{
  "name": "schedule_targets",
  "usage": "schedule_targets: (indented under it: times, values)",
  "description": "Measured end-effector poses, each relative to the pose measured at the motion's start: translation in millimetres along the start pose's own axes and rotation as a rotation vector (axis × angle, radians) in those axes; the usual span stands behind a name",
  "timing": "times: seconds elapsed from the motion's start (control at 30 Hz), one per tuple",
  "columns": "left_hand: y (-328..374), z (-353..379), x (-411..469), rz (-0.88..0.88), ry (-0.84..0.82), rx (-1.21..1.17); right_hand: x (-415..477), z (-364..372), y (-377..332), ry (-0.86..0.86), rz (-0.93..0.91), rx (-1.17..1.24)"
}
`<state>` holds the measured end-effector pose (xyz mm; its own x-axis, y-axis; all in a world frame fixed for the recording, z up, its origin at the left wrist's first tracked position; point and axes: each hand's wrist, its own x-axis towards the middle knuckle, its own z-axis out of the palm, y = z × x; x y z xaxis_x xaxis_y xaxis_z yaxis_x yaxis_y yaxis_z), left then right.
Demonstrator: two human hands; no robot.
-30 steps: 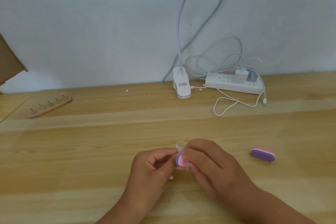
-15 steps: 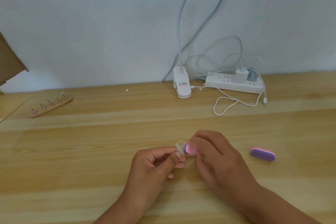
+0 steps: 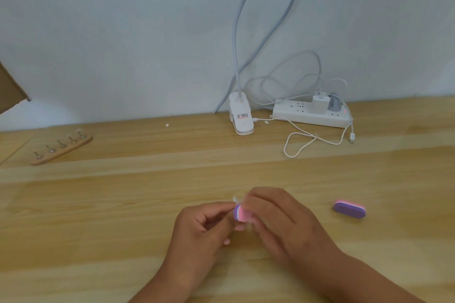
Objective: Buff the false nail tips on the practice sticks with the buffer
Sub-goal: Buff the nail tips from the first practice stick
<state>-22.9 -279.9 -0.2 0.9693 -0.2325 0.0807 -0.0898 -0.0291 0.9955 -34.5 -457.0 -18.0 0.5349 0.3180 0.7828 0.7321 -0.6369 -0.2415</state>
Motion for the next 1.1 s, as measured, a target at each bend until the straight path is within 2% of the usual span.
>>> schedule_targets:
  times: [0.07,0.23,0.4,0.57,0.7,0.87,1.0,1.1]
  values:
    - [-0.4,0.4,0.1,0.003,0.003,0.002,-2.1,1.0,0.4,-0.021,-0.022,-0.041]
    - [-2.3,-1.6,1.7,-0.005,0.005,-0.024,-0.3,-1.2,3.8,0.022,0.114,-0.09]
    - [0.2,-0.2,-0.2,0.036,-0.004,-0.009,-1.2,-0.7,-0.9,-0.037,0.001,-0.003]
    - [-3.4,-0.7,0.2,0.033,0.014,-0.024,-0.9,-1.9,4.8,0.023,0.154,-0.081]
    - [-3.3,-1.2,0.6,0.078,-0.007,0.009,-3.7,0.0,1.0,-0.069,0.013,0.002]
    - [-6.4,-1.7,1.1,0.069,0.005,-0.004,-1.5,-0.3,4.8,0.026,0.102,-0.019]
    - [-5.1,-2.0,1.5,0.08,-0.022,-0.001,-1.7,-1.4,1.5,-0.043,-0.004,0.023]
    - [-5.6,-2.3,2.2,0.087,-0.017,0.018,-0.1,-3.5,3.3,-0.03,0.044,-0.034]
